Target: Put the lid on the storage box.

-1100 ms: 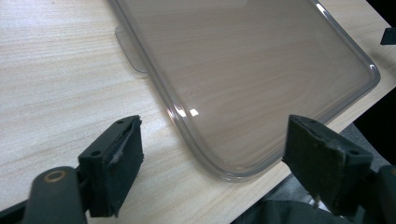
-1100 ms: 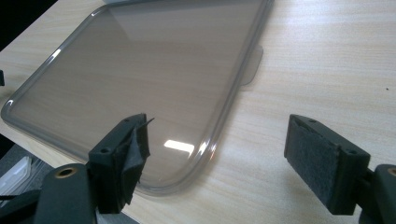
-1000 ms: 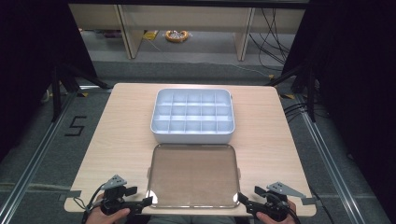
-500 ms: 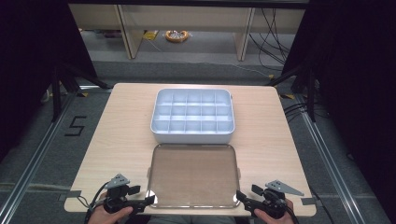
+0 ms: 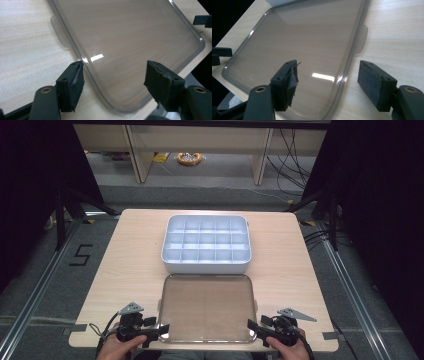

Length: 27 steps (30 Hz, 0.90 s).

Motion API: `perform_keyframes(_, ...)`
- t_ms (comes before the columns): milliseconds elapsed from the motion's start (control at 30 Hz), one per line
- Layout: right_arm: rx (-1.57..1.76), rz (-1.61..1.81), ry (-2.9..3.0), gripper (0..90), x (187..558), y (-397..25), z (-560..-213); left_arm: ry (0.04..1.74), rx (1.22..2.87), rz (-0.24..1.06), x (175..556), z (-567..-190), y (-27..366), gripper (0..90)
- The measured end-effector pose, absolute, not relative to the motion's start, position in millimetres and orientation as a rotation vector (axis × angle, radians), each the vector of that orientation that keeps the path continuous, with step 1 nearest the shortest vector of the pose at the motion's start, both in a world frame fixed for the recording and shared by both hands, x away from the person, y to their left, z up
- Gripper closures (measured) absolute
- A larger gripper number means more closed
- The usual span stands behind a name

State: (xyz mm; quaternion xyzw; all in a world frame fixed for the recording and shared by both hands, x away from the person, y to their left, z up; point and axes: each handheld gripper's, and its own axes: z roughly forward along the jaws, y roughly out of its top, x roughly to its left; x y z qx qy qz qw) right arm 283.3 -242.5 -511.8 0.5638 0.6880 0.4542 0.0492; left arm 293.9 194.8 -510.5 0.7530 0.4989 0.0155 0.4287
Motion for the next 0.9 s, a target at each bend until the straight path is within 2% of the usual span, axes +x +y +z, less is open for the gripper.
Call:
perform_keyframes(200, 1.764, 1.379, 2.103, 36.9, 295, -237, -516, 1.271, 1.887, 0.008, 307, -514, 196, 33.7)
perform_keyframes(533, 1.865, 1.447, 2.033, 39.2, 299, -240, -519, 1.279, 1.892, 0.044, 307, -515, 197, 45.6)
perform_keyframes(633, 2.005, 1.499, 1.961, 44.7, 297, -242, -519, 1.273, 1.901, 0.076, 306, -515, 195, 49.1)
perform_keyframes(900, 2.028, 1.539, 1.931, 58.3, 294, -250, -525, 1.258, 1.92, 0.126, 304, -516, 195, 48.9)
